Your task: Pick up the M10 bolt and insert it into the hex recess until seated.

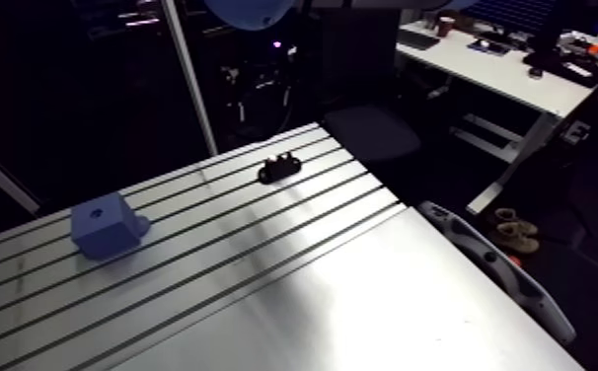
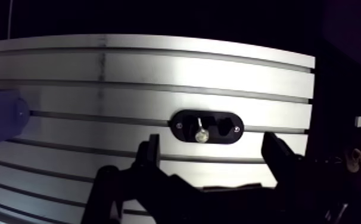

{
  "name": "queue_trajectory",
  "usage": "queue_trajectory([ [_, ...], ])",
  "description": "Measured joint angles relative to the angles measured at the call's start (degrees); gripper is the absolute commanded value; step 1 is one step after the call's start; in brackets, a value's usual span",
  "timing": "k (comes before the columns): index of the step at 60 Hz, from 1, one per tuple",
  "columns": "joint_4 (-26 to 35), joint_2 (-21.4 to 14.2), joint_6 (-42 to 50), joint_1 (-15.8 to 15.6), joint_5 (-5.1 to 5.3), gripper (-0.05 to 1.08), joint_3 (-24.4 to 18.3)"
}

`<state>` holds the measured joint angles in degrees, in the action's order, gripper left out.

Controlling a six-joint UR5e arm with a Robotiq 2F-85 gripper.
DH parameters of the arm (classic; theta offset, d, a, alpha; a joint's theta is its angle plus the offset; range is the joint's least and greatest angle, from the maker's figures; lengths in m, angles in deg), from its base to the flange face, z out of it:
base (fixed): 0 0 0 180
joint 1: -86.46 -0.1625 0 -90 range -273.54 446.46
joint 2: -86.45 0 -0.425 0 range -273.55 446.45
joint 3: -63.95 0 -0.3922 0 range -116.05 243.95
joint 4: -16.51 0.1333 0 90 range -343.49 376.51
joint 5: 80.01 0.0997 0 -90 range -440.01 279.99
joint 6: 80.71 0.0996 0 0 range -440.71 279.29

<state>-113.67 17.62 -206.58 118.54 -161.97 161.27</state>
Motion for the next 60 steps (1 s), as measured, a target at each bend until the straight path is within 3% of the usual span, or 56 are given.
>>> queue_trajectory([
  [23, -3.84, 1.62, 0.18, 0.03, -0.81, 0.40, 2.30],
  [60, -7.06, 2.25, 0.79, 0.78, -0.73, 0.53, 5.06],
])
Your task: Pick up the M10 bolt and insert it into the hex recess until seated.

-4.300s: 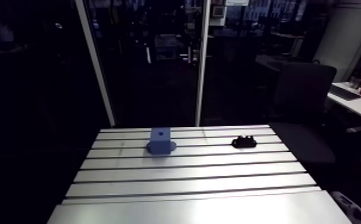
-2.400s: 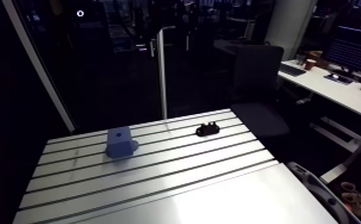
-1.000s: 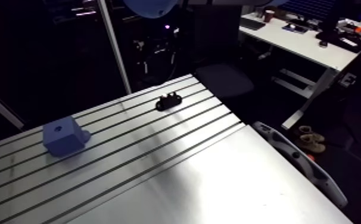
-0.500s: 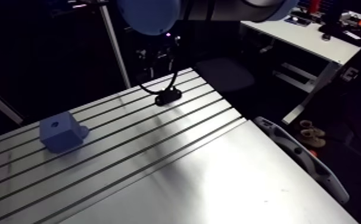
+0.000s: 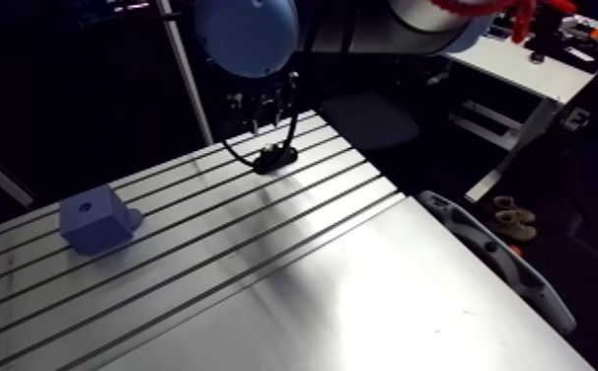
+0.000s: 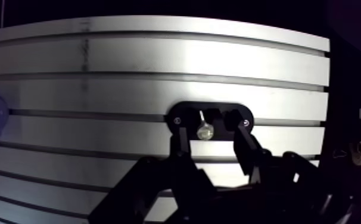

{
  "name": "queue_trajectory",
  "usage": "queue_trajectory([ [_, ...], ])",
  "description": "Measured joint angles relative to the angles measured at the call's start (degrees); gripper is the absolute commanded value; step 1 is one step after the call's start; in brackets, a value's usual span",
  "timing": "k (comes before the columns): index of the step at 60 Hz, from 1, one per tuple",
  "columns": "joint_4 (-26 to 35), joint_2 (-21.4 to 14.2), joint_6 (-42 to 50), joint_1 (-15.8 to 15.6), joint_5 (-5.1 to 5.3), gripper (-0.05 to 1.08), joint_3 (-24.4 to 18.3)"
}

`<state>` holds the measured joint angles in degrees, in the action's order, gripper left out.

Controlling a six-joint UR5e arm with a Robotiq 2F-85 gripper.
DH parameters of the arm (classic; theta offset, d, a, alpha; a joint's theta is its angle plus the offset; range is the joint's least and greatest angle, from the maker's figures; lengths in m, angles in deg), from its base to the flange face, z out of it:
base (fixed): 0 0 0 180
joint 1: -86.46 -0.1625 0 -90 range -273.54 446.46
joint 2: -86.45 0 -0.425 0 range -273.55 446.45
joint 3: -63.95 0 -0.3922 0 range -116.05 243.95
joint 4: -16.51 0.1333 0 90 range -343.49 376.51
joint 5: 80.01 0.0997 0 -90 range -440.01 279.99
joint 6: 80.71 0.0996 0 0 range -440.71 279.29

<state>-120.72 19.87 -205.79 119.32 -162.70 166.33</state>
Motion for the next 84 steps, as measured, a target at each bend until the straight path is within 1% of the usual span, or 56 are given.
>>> queue_trajectory([
  [11, -0.47, 0.05, 0.05, 0.31, 0.06, 0.54, 0.63],
  [29, -1.22, 0.69, 0.03, 0.30, -0.19, 0.55, 1.18],
  [65, -1.86, 2.98, -0.03, 0.25, -0.49, 0.56, 0.61],
  [84, -1.84, 3.61, -0.03, 0.20, -0.57, 0.56, 0.34],
])
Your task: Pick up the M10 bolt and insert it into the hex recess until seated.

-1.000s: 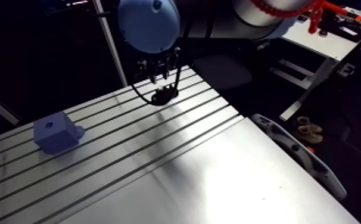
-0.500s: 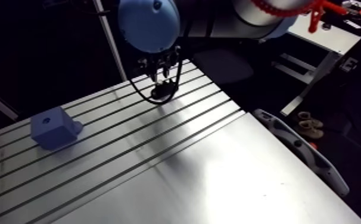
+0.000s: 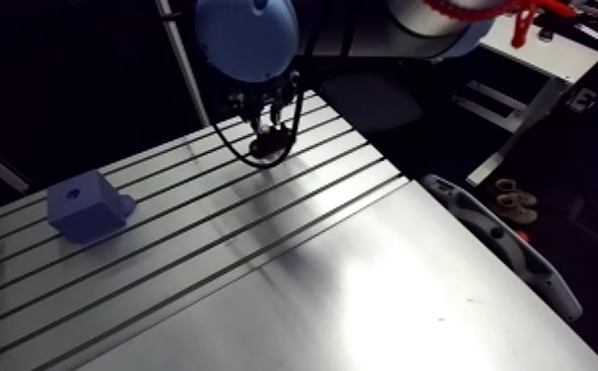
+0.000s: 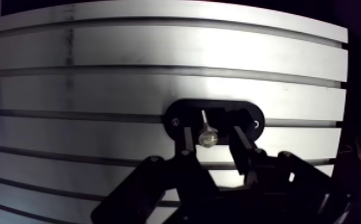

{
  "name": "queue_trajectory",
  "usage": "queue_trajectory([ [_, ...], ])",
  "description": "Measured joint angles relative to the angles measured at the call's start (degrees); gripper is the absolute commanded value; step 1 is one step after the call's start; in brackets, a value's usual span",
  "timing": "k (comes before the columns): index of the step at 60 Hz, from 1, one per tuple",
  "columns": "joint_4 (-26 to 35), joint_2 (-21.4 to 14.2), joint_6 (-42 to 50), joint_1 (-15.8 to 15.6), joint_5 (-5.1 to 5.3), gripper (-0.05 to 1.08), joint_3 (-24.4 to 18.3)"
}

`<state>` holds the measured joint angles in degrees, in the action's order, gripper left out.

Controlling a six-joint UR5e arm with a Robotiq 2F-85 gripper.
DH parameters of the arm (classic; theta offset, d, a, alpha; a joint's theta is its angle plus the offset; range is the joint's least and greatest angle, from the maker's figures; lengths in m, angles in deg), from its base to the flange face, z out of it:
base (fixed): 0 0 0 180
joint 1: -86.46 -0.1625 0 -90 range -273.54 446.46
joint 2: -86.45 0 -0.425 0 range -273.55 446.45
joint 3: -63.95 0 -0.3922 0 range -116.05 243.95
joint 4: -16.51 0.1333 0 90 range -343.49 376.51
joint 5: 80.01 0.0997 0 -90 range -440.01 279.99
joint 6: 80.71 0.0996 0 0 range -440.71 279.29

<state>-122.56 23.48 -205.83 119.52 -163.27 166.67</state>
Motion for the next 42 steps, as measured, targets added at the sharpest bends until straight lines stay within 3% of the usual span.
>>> queue_trajectory([
  [15, 0.09, 0.07, 0.00, -0.01, -0.13, 0.56, 0.02],
  [30, 0.04, 0.16, 0.01, -0.09, -1.44, 0.57, 0.21],
  [42, -0.01, 0.18, 0.07, -0.20, -1.77, 0.57, 0.22],
])
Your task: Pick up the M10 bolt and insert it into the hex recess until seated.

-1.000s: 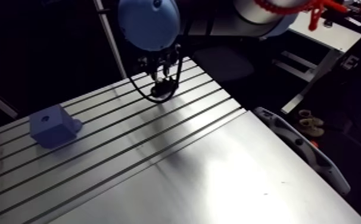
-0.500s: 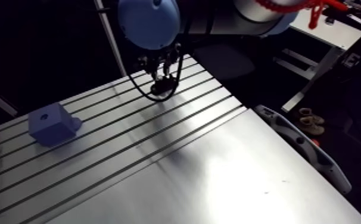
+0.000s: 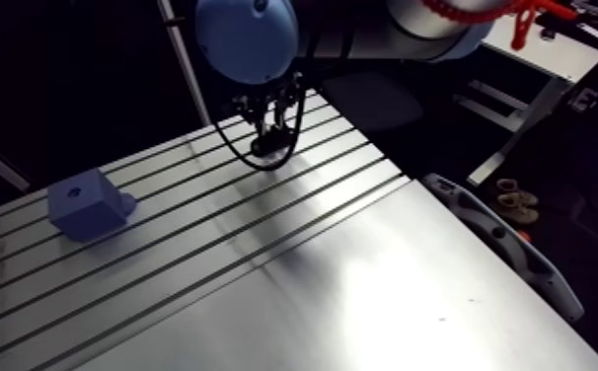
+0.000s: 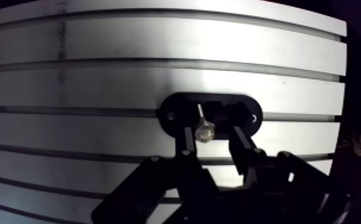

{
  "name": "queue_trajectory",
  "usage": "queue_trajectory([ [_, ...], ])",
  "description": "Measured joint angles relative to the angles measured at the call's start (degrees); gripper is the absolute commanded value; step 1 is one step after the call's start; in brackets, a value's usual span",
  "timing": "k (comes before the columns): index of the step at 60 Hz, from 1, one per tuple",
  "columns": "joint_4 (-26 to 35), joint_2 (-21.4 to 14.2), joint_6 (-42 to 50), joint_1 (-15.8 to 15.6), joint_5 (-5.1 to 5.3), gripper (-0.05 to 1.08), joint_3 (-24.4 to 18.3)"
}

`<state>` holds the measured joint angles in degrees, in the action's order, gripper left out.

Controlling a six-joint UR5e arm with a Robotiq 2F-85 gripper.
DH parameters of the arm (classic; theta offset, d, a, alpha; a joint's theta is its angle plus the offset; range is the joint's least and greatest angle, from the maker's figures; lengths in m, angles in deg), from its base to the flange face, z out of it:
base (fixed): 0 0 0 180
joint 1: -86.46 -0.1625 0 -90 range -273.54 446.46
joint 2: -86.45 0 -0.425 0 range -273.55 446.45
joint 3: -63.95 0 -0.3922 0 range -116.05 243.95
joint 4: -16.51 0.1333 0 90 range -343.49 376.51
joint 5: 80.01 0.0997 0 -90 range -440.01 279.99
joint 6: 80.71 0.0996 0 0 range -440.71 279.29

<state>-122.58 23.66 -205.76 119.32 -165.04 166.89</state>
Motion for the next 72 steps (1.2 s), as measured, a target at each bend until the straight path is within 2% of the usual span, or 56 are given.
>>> queue_trajectory([
  [22, -0.01, -0.05, 0.19, -0.37, 0.31, 0.57, -0.05],
  [72, 0.06, 0.35, 0.41, -0.43, 0.14, 0.63, -0.32],
])
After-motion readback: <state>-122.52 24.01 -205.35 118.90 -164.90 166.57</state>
